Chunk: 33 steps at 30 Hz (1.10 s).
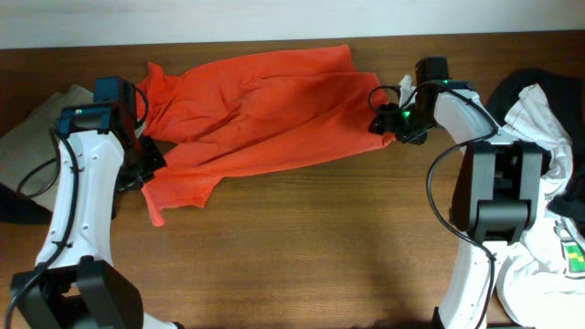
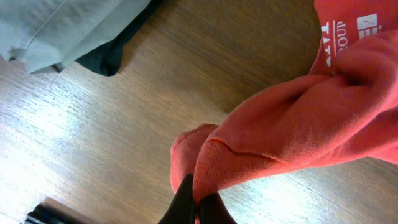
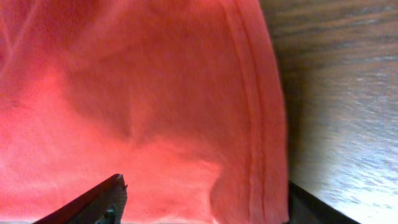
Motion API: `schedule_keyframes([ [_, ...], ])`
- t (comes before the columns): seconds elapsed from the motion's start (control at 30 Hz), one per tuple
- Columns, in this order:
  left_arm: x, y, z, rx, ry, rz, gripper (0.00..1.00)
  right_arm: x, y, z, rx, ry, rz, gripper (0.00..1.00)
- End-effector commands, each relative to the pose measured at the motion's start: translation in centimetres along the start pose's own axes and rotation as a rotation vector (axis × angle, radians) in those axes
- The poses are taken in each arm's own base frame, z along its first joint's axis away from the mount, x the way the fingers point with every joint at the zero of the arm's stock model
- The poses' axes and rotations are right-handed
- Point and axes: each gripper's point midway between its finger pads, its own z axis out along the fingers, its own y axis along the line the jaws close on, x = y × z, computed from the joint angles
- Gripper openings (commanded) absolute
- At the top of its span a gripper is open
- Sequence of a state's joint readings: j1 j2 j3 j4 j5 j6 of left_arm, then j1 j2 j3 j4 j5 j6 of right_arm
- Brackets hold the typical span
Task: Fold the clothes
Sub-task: 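Lift the shirt with both grippers and lay it flat on the table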
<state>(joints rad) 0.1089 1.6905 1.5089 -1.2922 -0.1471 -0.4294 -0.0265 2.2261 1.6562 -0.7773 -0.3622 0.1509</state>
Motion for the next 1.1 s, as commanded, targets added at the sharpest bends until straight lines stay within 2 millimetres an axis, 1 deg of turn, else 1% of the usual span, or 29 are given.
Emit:
schedule_keyframes([
  [0.0,-0.1,0.3,-0.6,0.001,-0.021,0.002,0.00,2.6,-1.6,3.5,0.073,0.095,0.053,0.28],
  [0.03,-0.1,0.3,-0.6,0.001,-0.021,0.002,0.00,2.6,-2.1,3.5,0.100,0.091,0.052,0.04],
  [0.1,-0.2,0.3,-0.6,0.003,-0.026,0.001,0.00,2.3,-2.2,2.9,0.100,0.087,0.058,0.04],
  [0.13,-0.4,0.2,-0.6,0.007,-0.034,0.000,0.00,1.7,-2.2,1.6,0.101,0.081,0.065,0.04],
  [0.17,-0.9,-0.1,-0.6,0.016,-0.055,0.012,0.00,-0.4,-1.9,-3.2,0.098,0.026,0.048,0.04],
  [0.2,-2.2,-0.5,-1.4,0.036,-0.107,0.060,0.00,-1.9,-1.3,-7.2,0.096,-0.025,0.028,0.04],
  [0.23,-3.6,-0.9,-3.1,0.058,-0.162,0.070,0.00,-3.6,0.2,-13.6,0.094,-0.116,-0.022,0.04],
  [0.27,-5.5,-1.6,-6.4,0.105,-0.248,0.109,0.00,-4.6,2.2,-20.3,0.093,-0.226,-0.074,0.04],
  [0.3,-7.5,-2.4,-11.1,0.180,-0.365,0.131,0.00,-4.8,4.9,-27.1,0.085,-0.363,-0.118,0.04],
  [0.33,-8.5,-2.4,-14.2,0.208,-0.441,0.127,0.00,-4.6,6.3,-30.7,0.079,-0.443,-0.145,0.04],
  [0.37,-9.1,-2.3,-17.0,0.231,-0.508,0.117,0.00,-3.8,8.0,-35.0,0.073,-0.541,-0.175,0.04],
  [0.4,-9.6,-1.8,-21.0,0.263,-0.602,0.104,0.00,-2.7,9.6,-39.2,0.066,-0.640,-0.209,0.04],
  [0.47,-8.9,-0.5,-27.3,0.308,-0.738,0.083,0.00,0.3,12.1,-46.2,0.061,-0.821,-0.267,0.04],
  [0.53,-7.1,1.8,-33.0,0.347,-0.882,0.047,0.00,3.6,12.3,-52.7,0.164,-1.011,-0.260,0.04],
  [0.57,-6.0,2.7,-35.4,0.368,-0.950,0.036,0.00,4.5,11.7,-54.4,0.219,-1.066,-0.237,0.04],
  [0.63,-4.6,3.6,-37.5,0.393,-1.012,0.027,0.00,5.2,10.5,-55.6,0.293,-1.100,-0.196,0.04],
  [0.67,-4.4,3.4,-37.7,0.408,-1.016,0.035,0.00,4.8,10.4,-55.2,0.296,-1.088,-0.197,0.04],
  [0.7,-4.6,2.5,-37.4,0.442,-0.995,0.060,0.00,4.1,10.1,-54.4,0.299,-1.061,-0.192,0.04],
  [0.73,-5.0,1.4,-36.7,0.467,-0.964,0.082,0.00,3.0,9.6,-52.9,0.305,-1.017,-0.183,0.04],
  [0.77,-6.2,0.2,-35.3,0.482,-0.917,0.102,0.00,1.6,8.8,-50.7,0.313,-0.948,-0.171,0.04],
  [0.8,-8.7,-1.7,-32.1,0.470,-0.833,0.116,0.00,-1.1,7.0,-45.9,0.328,-0.806,-0.144,0.04],
  [0.83,-10.3,-2.9,-29.8,0.456,-0.782,0.121,0.00,-2.5,6.2,-43.5,0.331,-0.745,-0.135,0.04],
  [0.87,-12.6,-4.8,-27.0,0.442,-0.738,0.146,0.00,-4.7,5.1,-40.2,0.333,-0.678,-0.122,0.04],
  [0.9,-15.1,-6.9,-25.0,0.431,-0.744,0.199,0.00,-6.8,4.7,-37.9,0.313,-0.659,-0.124,0.04],
  [0.93,-17.8,-8.8,-24.1,0.441,-0.795,0.222,0.00,-10.0,5.0,-36.3,0.268,-0.698,-0.148,0.04],
  [0.97,-21.0,-10.7,-24.8,0.492,-0.904,0.220,0.00,-13.0,5.6,-36.4,0.233,-0.791,-0.165,0.04],
  [1.0,-23.1,-11.6,-27.4,0.549,-1.037,0.215,0.00,-15.1,6.3,-38.3,0.200,-0.912,-0.136,0.04],
  [1.03,-24.3,-11.7,-30.4,0.594,-1.161,0.185,0.00,-16.4,7.7,-42.0,0.144,-1.062,-0.109,0.04],
  [1.07,-24.8,-11.2,-34.7,0.643,-1.308,0.160,0.00,-16.7,9.3,-46.1,0.109,-1.203,-0.130,0.04],
])
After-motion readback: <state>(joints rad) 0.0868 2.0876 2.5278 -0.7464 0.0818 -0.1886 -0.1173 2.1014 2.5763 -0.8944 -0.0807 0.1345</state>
